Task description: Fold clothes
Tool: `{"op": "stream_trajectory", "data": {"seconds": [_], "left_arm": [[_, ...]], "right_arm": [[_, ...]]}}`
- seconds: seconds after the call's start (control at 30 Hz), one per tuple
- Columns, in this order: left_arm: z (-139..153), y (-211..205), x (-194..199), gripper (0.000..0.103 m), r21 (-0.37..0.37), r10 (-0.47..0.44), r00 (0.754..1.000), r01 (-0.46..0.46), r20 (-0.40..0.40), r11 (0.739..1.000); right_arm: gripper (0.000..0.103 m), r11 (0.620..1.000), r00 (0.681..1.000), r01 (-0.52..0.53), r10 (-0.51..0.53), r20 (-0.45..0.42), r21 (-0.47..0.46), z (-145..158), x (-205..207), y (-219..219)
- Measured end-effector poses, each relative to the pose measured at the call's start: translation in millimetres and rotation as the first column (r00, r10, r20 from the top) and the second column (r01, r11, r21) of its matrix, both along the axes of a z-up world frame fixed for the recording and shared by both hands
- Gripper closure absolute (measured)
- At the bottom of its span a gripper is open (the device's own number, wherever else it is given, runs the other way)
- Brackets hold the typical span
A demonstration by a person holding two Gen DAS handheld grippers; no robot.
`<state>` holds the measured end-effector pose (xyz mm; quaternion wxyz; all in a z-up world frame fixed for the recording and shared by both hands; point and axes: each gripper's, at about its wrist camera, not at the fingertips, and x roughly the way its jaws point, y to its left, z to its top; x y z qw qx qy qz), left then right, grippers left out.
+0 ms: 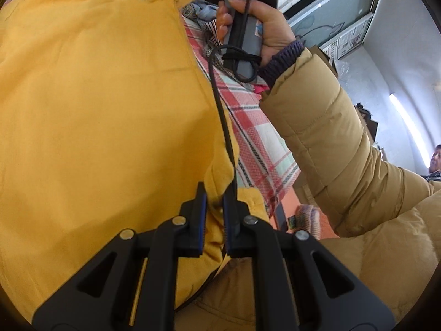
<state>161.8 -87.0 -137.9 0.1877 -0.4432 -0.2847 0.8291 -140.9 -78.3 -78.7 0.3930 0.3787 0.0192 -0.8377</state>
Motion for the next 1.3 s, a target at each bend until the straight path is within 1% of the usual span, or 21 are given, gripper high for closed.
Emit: {"op": "stream_trajectory", "data": {"seconds": [0.13,0.27,0.3,0.33,0.37,0.4,0.43,0.53,0.63,0.67,0.7,0.73,0.8,0.9,0.97,1.03,1.07,1.1,1.13,1.17,1.3], "left_arm": [[0.3,-13.1,14.1,0.091,0.042,0.024,1.000,-0.023,-0.011,0.999],[-2.6,-17.8,22.4,0.091,0.070,0.033,0.999,-0.032,-0.010,0.997],[-3.9,-17.6,23.5,0.091,0.074,0.033,0.999,-0.032,-0.008,0.997],[-5.2,-17.4,24.6,0.091,0.079,0.032,0.999,-0.032,-0.006,0.996],[-6.4,-17.2,25.8,0.091,0.084,0.032,0.999,-0.031,-0.003,0.996],[-7.7,-16.9,26.9,0.091,0.088,0.032,1.000,-0.031,-0.001,0.996],[-9.0,-16.7,28.0,0.091,0.093,0.031,1.000,-0.031,0.001,0.995],[-12.8,-16.1,31.3,0.091,0.106,0.030,1.000,-0.031,0.007,0.994],[-16.6,-15.4,34.7,0.091,0.120,0.029,0.999,-0.030,0.013,0.992],[-17.8,-15.2,35.8,0.091,0.124,0.028,0.999,-0.030,0.015,0.992],[-19.1,-15.0,36.9,0.091,0.129,0.028,0.999,-0.030,0.018,0.991],[-19.7,-14.8,37.7,0.091,0.131,0.027,1.000,-0.029,0.016,0.991],[-17.6,-12.7,38.0,0.091,0.131,0.020,1.000,-0.020,0.003,0.991],[-10.8,-9.2,37.4,0.091,0.121,0.008,1.000,-0.005,-0.022,0.993],[-3.6,-6.4,39.3,0.090,0.112,0.003,0.999,0.003,-0.052,0.994],[3.0,-4.8,40.6,0.084,0.101,0.002,0.997,0.006,-0.078,0.995],[4.8,-6.3,39.9,0.065,0.095,0.009,0.997,-0.001,-0.081,0.995],[6.4,-9.2,39.9,0.043,0.093,0.017,0.996,-0.009,-0.086,0.996],[7.6,-14.0,40.7,0.036,0.099,0.025,0.995,-0.016,-0.092,0.995],[8.9,-18.8,41.5,0.032,0.105,0.033,0.995,-0.023,-0.098,0.994],[13.3,-36.4,42.8,0.032,0.126,0.061,0.991,-0.046,-0.117,0.991]], "right_arm": [[0.097,0.987,0.994,-0.093,0.099,-0.043,0.132,-4.8,22.8,-44.6],[0.093,0.968,0.989,-0.147,0.150,0.001,0.202,-22.5,35.8,-80.7],[0.083,0.963,0.986,-0.165,0.165,0.016,0.214,-26.6,38.6,-87.2],[0.076,0.959,0.983,-0.181,0.179,0.027,0.219,-28.4,42.0,-90.7],[0.062,0.956,0.981,-0.194,0.191,0.036,0.219,-27.9,46.0,-91.1],[0.059,0.953,0.978,-0.208,0.203,0.045,0.218,-27.4,50.1,-91.5],[0.059,0.952,0.975,-0.221,0.215,0.050,0.212,-25.1,53.8,-89.7],[0.058,0.956,0.968,-0.251,0.245,0.055,0.155,-7.1,61.3,-67.2],[0.056,0.958,0.961,-0.275,0.271,0.061,0.076,12.6,71.5,-29.6],[0.054,0.958,0.959,-0.280,0.277,0.060,0.059,15.4,76.5,-19.6],[0.044,0.958,0.958,-0.282,0.279,0.061,0.046,17.4,81.7,-9.1],[0.041,0.958,0.957,-0.285,0.282,0.068,0.037,17.0,88.3,4.1],[0.040,0.955,0.951,-0.296,0.292,0.096,0.030,12.6,103.7,32.9],[0.040,0.952,0.950,-0.300,0.290,0.118,0.070,-4.1,130.6,62.9],[0.040,0.943,0.941,-0.322,0.310,0.137,0.081,-14.6,151.9,78.3],[0.040,0.931,0.928,-0.356,0.342,0.147,0.079,-21.2,174.0,90.3],[0.040,0.923,0.918,-0.378,0.364,0.155,0.068,-23.5,185.0,95.4],[0.040,0.914,0.906,-0.403,0.391,0.165,0.048,-25.3,195.8,100.2],[0.040,0.905,0.894,-0.425,0.413,0.174,0.033,-27.6,206.9,104.6],[0.040,0.898,0.885,-0.440,0.429,0.181,0.025,-30.6,217.3,108.4],[0.040,0.884,0.865,-0.468,0.457,0.207,0.003,-49.1,243.6,114.3]]}}
